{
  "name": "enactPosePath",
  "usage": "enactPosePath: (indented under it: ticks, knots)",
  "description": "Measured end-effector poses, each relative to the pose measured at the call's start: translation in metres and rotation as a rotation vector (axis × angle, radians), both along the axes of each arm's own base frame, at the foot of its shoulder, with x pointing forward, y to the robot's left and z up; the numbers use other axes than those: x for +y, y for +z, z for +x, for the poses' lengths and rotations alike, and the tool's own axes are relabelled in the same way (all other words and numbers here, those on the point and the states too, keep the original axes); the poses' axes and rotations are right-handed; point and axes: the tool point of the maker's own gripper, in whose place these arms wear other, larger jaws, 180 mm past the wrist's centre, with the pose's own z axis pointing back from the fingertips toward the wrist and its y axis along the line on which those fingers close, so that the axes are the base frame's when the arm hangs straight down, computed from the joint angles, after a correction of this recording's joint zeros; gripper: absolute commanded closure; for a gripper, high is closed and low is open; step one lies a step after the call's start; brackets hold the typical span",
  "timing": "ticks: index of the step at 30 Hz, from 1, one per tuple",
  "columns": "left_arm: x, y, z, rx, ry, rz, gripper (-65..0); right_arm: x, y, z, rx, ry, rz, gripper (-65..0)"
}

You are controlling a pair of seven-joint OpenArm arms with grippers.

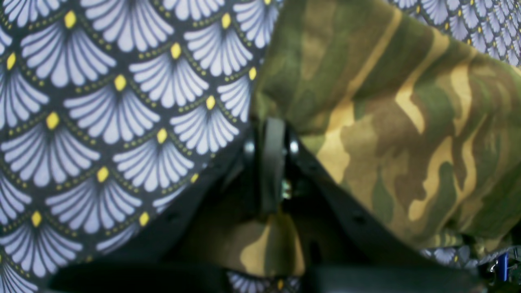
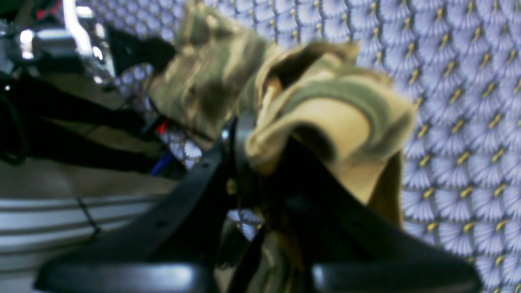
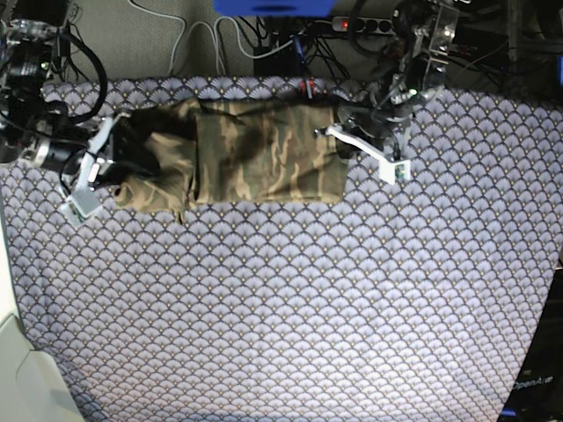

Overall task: Fold the T-shirt properly
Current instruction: 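Move the right gripper to the other strip end and grasp it, then lift the grasped end and fold it toward the left gripper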

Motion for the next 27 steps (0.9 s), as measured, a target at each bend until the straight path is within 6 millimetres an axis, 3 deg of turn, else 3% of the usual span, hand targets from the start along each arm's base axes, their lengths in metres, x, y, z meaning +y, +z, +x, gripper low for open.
enactPosePath:
  ticks: [11, 18, 27]
  knots:
    - [0.0, 0.0, -0.002, -0.002, 0.003, 0.0, -0.1, 0.064, -0.008, -0.021, 0.044, 0.188, 0.073, -0.2]
    - [0.001, -0.001, -0.003, -0.004, 0.006, 0.001, -0.1, 0.093, 0.0, -0.015, 0.017, 0.271, 0.113, -0.2]
    - [-0.001, -0.001, -0.004, -0.003, 0.008, -0.004, -0.1, 0.129, -0.036, -0.009, 0.173, 0.348, 0.175, -0.2]
